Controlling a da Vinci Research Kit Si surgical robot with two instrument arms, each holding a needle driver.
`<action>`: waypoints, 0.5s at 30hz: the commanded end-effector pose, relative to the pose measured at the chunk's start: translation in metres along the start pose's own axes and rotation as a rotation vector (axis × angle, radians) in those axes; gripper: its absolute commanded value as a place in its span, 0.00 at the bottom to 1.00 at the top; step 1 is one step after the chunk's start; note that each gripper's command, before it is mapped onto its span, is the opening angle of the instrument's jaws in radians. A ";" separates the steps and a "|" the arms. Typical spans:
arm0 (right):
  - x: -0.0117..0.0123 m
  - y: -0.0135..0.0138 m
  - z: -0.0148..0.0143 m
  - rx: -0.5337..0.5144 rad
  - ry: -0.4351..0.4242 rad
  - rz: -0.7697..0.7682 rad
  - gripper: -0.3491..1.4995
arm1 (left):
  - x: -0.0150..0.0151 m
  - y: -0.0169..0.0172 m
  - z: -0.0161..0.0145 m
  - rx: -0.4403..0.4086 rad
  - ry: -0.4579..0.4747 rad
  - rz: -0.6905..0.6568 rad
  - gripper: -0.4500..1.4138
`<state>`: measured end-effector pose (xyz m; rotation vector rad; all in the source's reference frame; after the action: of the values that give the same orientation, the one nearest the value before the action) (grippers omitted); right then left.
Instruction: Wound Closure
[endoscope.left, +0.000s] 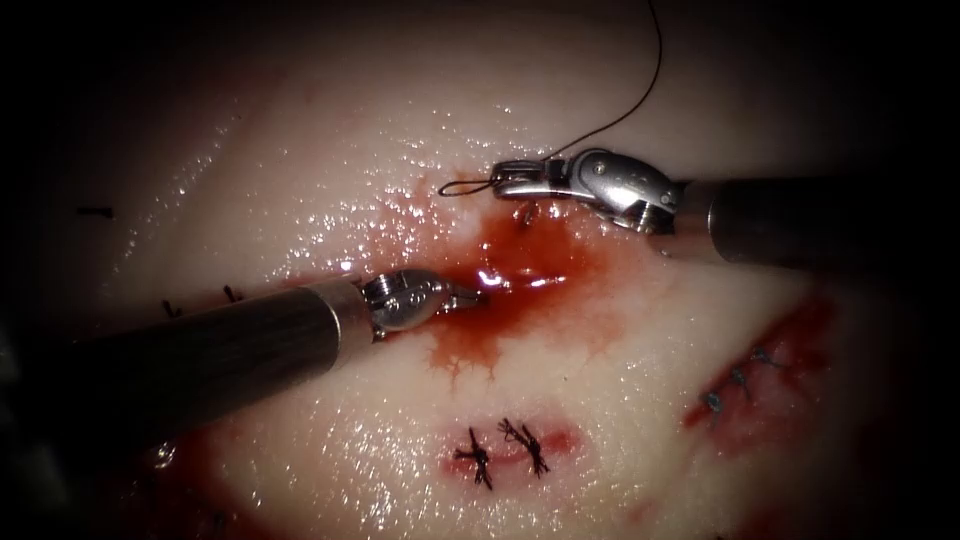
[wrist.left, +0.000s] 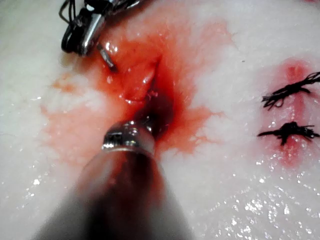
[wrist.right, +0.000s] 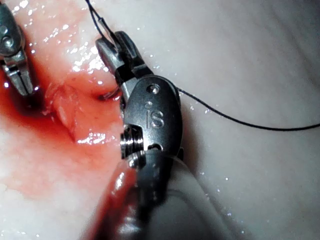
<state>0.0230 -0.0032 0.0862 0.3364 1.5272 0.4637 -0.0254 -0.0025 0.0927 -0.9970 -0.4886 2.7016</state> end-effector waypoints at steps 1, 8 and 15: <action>-0.0005 0.0002 0.0012 0.010 0.030 0.038 0.00 | 0.0000 -0.0002 0.0009 0.000 0.001 0.000 0.04; -0.0005 0.0005 0.0026 0.026 0.115 0.289 0.00 | 0.0000 -0.0002 0.0011 0.003 0.000 0.000 0.04; -0.0005 -0.0008 0.0029 -0.058 0.126 0.462 0.00 | 0.0000 -0.0001 0.0012 0.002 -0.003 0.001 0.04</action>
<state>0.0252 -0.0037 0.0860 0.6309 1.5523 0.9108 -0.0257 -0.0026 0.0929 -0.9922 -0.4842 2.7026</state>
